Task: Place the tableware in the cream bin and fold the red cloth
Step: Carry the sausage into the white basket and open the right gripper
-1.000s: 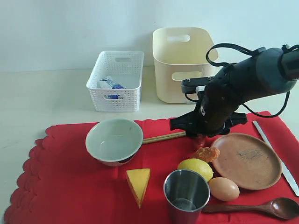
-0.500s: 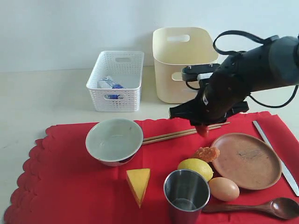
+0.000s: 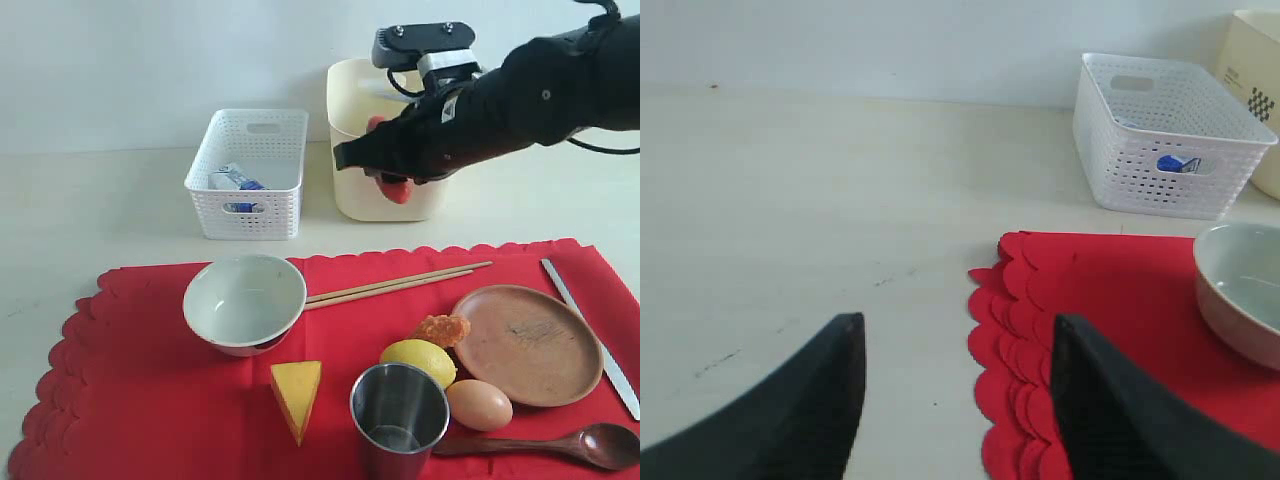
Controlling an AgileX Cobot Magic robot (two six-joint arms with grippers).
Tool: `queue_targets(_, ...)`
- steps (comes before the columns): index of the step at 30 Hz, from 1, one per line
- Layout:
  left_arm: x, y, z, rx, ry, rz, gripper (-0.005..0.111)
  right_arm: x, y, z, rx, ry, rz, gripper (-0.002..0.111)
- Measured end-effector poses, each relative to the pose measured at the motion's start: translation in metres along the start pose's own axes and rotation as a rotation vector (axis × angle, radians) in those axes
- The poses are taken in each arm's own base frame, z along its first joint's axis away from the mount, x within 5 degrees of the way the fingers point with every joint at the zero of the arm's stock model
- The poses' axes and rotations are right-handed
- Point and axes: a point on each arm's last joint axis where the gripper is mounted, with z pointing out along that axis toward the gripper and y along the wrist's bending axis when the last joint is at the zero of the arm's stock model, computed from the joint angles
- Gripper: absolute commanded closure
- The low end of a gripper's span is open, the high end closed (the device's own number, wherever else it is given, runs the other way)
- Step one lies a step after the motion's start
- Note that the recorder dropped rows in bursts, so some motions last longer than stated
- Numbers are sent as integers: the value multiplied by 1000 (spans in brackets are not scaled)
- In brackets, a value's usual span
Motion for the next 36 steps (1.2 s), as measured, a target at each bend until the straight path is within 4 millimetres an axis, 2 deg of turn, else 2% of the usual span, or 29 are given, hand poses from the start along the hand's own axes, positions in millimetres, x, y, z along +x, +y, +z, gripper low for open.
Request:
queue_targets(4, 0, 0, 0, 0, 0, 0, 52, -16, 8, -2, -63, -24, -52, 108)
queue_targets(8, 0, 0, 0, 0, 0, 0, 52, -33, 19, 5, -151, -13, -89, 108)
queue_targets(18, 0, 0, 0, 0, 0, 0, 52, -61, 44, 52, -376, 42, -63, 108)
queue_targets(26, 0, 0, 0, 0, 0, 0, 52, -66, 61, 95, -409, 34, -102, 108)
queue_targets(36, 0, 0, 0, 0, 0, 0, 52, -62, 52, 135, -313, -44, -86, 108)
